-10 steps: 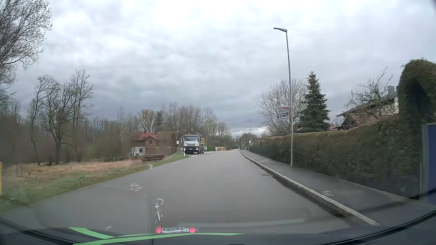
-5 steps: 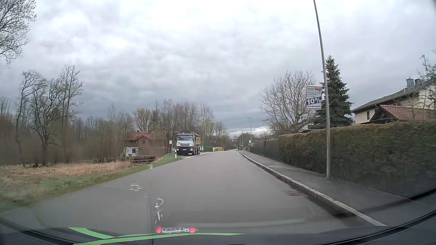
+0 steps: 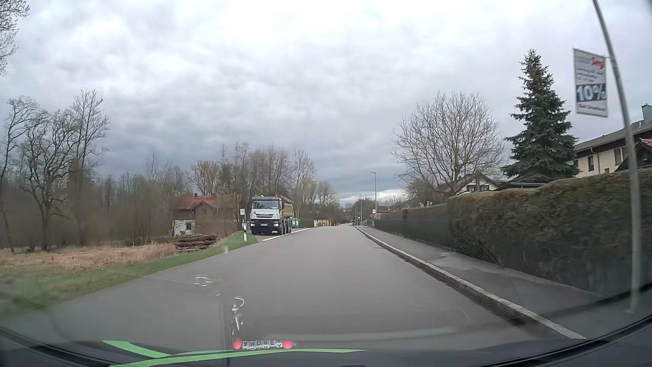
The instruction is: Follow the waypoints while adhering to traffic rules and regulations
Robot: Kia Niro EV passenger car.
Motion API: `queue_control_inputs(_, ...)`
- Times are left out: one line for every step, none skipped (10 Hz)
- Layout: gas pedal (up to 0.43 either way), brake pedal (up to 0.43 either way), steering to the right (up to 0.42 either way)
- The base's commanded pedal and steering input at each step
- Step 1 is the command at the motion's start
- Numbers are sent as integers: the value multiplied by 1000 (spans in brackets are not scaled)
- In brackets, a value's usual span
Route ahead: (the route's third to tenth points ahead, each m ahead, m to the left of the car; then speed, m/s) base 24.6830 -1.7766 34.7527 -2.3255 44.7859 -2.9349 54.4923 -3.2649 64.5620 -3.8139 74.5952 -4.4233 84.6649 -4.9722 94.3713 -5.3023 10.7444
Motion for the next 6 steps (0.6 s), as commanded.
queue_control_inputs(47, 0, 8)
queue_control_inputs(47, 0, 8)
queue_control_inputs(47, 0, 8)
queue_control_inputs(47, 0, 8)
queue_control_inputs(47, 0, 8)
queue_control_inputs(47, 0, 8)
